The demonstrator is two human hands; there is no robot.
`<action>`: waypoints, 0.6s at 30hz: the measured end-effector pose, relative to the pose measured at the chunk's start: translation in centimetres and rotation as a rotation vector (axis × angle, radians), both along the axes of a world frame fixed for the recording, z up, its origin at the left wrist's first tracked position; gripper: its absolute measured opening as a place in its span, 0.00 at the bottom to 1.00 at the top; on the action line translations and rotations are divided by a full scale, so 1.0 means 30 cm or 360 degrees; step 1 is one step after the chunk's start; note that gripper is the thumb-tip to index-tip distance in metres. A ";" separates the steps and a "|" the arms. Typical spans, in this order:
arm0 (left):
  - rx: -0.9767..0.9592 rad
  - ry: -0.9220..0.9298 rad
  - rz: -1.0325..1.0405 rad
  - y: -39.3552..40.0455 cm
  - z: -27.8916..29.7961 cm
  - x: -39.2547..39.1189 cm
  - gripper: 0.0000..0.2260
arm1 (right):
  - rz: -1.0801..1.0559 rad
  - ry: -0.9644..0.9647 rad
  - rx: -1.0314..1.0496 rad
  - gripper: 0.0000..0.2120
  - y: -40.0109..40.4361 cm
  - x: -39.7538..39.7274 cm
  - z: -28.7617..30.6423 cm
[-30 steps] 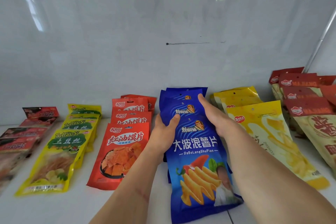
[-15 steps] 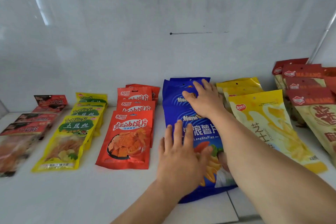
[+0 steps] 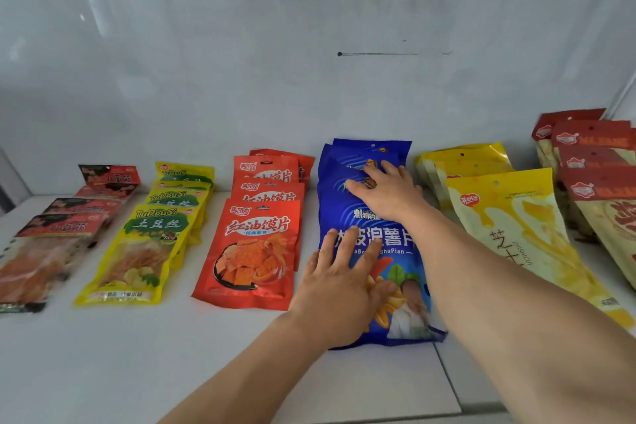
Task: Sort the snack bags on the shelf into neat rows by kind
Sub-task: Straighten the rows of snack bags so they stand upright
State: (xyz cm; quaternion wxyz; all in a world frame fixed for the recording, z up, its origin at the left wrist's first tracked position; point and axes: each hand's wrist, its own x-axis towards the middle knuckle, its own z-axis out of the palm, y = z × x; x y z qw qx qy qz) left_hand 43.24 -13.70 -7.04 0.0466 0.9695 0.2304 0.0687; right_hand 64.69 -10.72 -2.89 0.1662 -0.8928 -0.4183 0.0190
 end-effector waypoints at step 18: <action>-0.0114 0.0029 0.0077 0.017 0.010 0.013 0.30 | 0.0106 -0.0215 0.0442 0.28 -0.121 -0.053 0.068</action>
